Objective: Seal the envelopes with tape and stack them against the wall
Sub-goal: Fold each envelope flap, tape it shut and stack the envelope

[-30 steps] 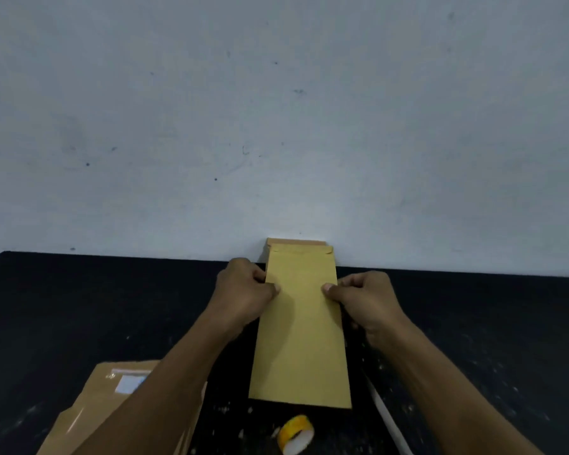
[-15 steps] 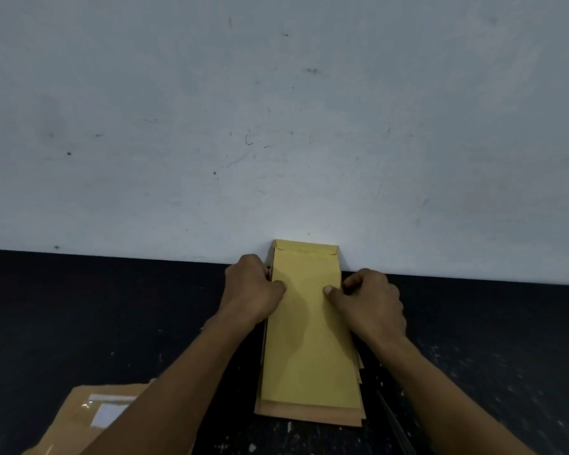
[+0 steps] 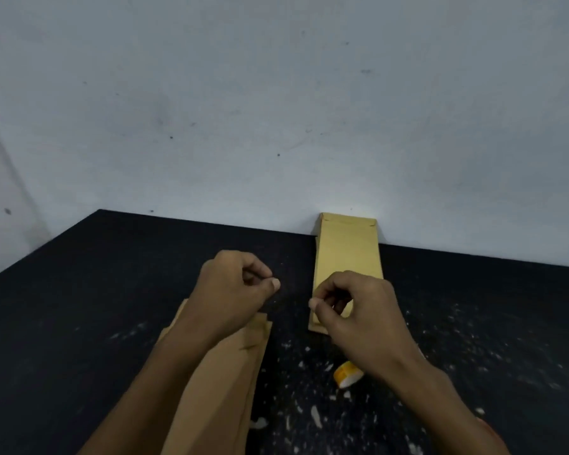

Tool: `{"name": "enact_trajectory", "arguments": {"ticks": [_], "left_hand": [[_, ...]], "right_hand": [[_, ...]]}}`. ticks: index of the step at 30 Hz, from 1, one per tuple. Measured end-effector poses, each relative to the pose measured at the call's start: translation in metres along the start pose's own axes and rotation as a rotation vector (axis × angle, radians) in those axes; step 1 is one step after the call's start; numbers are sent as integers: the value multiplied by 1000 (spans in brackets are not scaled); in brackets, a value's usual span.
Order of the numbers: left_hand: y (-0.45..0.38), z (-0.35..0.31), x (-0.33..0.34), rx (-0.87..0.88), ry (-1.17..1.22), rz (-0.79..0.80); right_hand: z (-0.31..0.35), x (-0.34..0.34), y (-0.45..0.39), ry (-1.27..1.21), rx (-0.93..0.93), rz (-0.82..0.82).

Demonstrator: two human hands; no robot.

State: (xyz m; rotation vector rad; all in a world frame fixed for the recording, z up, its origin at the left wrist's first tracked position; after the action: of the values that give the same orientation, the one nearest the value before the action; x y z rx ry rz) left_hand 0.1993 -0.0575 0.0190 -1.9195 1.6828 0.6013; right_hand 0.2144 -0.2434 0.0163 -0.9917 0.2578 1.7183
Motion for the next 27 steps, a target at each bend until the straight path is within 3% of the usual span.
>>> {"name": "enact_trajectory", "arguments": {"ticks": [5, 9, 16, 27], "left_hand": [[51, 55, -32, -264, -238, -74], [77, 99, -22, -523, -374, 89], [89, 107, -26, -549, -156, 2], [77, 115, -29, -612, -35, 66]], "right_hand": [[39, 30, 29, -28, -80, 74], [47, 49, 43, -32, -71, 91], [51, 62, 59, -31, -36, 111], [50, 55, 67, -68, 8, 109]]}}
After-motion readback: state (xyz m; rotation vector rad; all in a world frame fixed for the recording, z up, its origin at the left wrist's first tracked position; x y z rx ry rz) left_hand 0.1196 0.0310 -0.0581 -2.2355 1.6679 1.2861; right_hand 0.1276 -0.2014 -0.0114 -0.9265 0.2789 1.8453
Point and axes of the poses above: each hand's wrist, its own y-axis away from the middle knuckle, its own x-axis out of the palm, z = x × y, the point moved 9 cm from there along -y, towards the middle knuckle, and after that the axes turned 8 degrees about z, right-handed, at the moved point
